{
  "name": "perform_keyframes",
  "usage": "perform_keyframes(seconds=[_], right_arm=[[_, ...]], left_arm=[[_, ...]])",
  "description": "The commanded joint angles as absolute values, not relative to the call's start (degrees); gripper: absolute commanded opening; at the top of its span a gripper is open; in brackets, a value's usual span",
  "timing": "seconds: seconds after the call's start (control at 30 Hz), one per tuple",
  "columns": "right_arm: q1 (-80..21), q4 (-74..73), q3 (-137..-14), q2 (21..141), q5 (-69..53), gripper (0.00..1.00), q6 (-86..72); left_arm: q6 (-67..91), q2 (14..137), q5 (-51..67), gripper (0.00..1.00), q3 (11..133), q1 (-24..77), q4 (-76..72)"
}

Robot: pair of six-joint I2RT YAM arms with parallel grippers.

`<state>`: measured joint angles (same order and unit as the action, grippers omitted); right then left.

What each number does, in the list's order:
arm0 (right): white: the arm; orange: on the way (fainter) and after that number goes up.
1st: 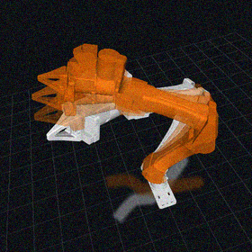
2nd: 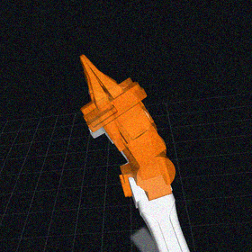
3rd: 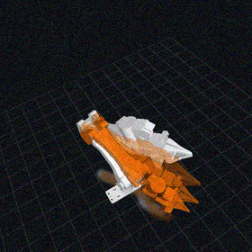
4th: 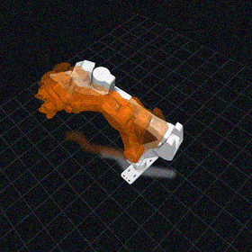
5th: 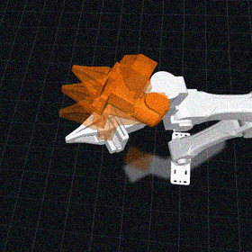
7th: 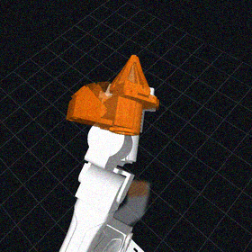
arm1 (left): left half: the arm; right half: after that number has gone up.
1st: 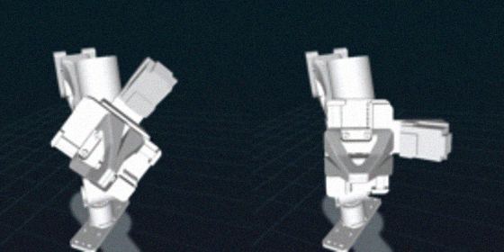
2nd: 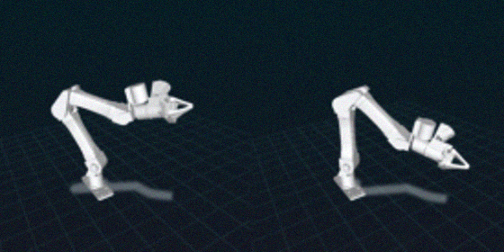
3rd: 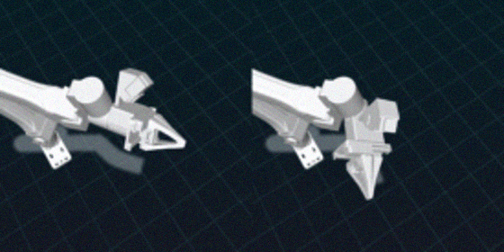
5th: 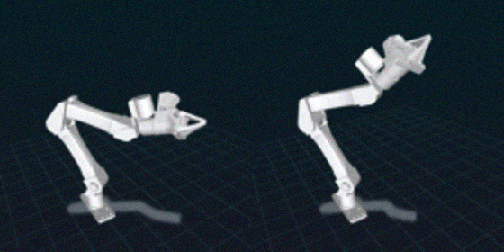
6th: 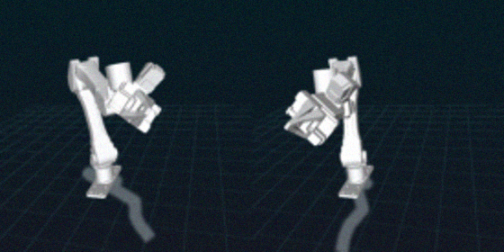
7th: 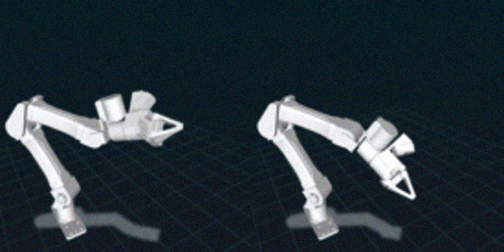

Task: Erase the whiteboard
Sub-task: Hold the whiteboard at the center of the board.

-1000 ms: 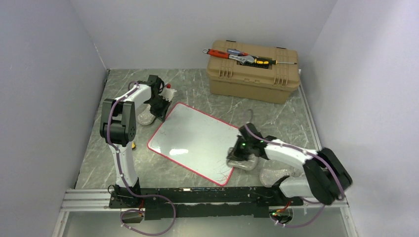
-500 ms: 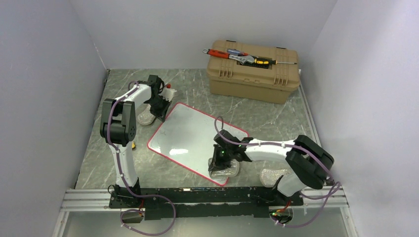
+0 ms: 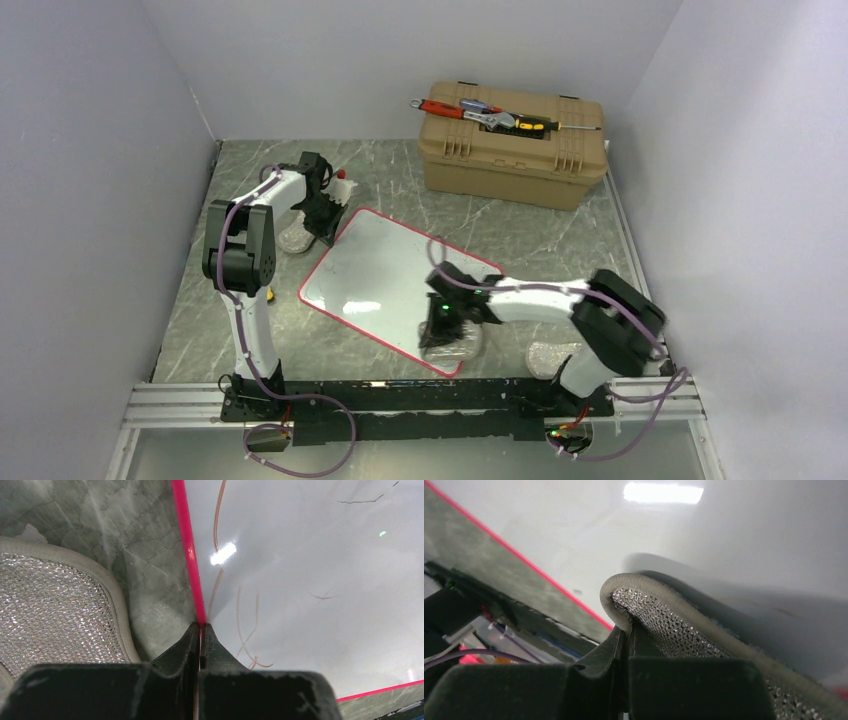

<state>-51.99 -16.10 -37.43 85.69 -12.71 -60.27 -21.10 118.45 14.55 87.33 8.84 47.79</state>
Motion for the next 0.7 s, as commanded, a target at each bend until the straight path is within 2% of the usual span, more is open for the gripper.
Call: perform_keyframes(seconds=[0.0, 0.17, 0.23, 0.37, 0.5, 0.6, 0.67], right_arm=[[-57.9, -13.99, -42.12, 103.94, -9.07, 0.0, -58.87], [-57.41, -14.86, -52.64, 110.26, -9.25, 0.0, -55.79], [-56.02, -15.32, -49.07, 106.49, -8.72, 0.0, -56.19], [-52.39, -16.41, -33.47, 92.63, -8.67, 0.0, -59.21], [-52.19, -23.56, -24.63, 79.87, -8.19, 0.0, -61.75], [-52.25, -23.47, -21.56, 76.66, -8.32, 0.0, -63.01], [-52.65, -20.7, -22.15, 79.67, -9.1, 0.0, -63.07]], left_arm=[[-20.03, 120.74, 17.14, 0.04, 84.88, 10.45, 50.15], [-20.38, 120.33, 16.69, 0.04, 84.48, 10.37, 50.26], [-20.31, 120.03, 16.7, 0.04, 84.25, 10.37, 49.87], [-20.05, 119.99, 17.07, 0.04, 83.62, 10.37, 49.23], [-19.95, 120.06, 17.23, 0.04, 83.34, 10.37, 49.04], [-20.03, 119.77, 17.38, 0.04, 83.26, 10.37, 48.91], [-20.19, 119.79, 17.31, 0.04, 83.31, 10.37, 49.18]])
